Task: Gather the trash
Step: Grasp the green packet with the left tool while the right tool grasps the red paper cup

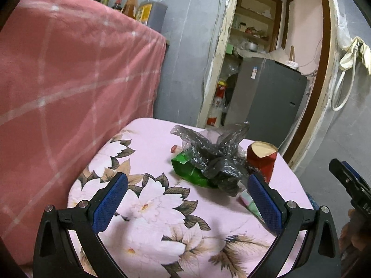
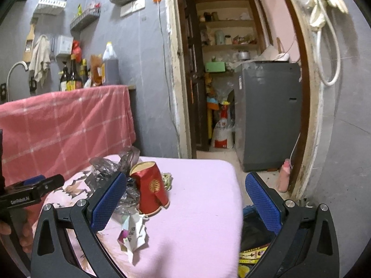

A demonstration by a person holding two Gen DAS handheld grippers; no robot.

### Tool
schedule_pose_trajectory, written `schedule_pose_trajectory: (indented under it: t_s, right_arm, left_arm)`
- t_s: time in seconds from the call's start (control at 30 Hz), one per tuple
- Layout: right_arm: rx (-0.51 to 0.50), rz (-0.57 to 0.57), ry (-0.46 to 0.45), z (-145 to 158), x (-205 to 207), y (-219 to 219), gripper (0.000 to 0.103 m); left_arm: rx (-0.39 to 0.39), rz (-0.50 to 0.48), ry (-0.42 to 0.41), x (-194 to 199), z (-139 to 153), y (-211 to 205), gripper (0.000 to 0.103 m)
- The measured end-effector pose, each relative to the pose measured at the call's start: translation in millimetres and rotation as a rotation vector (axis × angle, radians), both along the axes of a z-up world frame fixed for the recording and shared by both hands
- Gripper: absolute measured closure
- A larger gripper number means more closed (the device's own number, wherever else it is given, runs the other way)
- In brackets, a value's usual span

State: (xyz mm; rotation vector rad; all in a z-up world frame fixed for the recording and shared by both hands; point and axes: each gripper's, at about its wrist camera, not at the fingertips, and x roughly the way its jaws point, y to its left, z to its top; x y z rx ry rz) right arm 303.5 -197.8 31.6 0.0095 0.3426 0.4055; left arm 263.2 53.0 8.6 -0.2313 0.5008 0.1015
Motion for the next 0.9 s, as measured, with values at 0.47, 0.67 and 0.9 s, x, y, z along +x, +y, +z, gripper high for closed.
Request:
schedule_pose_trajectory:
  t_s: [0.47, 0.67, 0.9]
  right_arm:
    - [-0.052, 0.114, 0.106, -12.2, 55.1, 49.3, 0.002]
    - [-0.106, 0.149, 0.173, -24.4, 72.1, 70.6, 0.006]
    - [-0.129, 0.149, 0.242, -36.0, 88.4, 80.0, 0.016]
  left_arm:
    - [0.038, -0.075, 0.131, 50.5, -18.8, 28.8, 0.006]
    - [0.026, -0.129, 0.193, 68.3, -26.0, 34.1, 0.030]
    - [0.016, -0.185, 0.228, 82.8, -31.3, 35.7, 0.048]
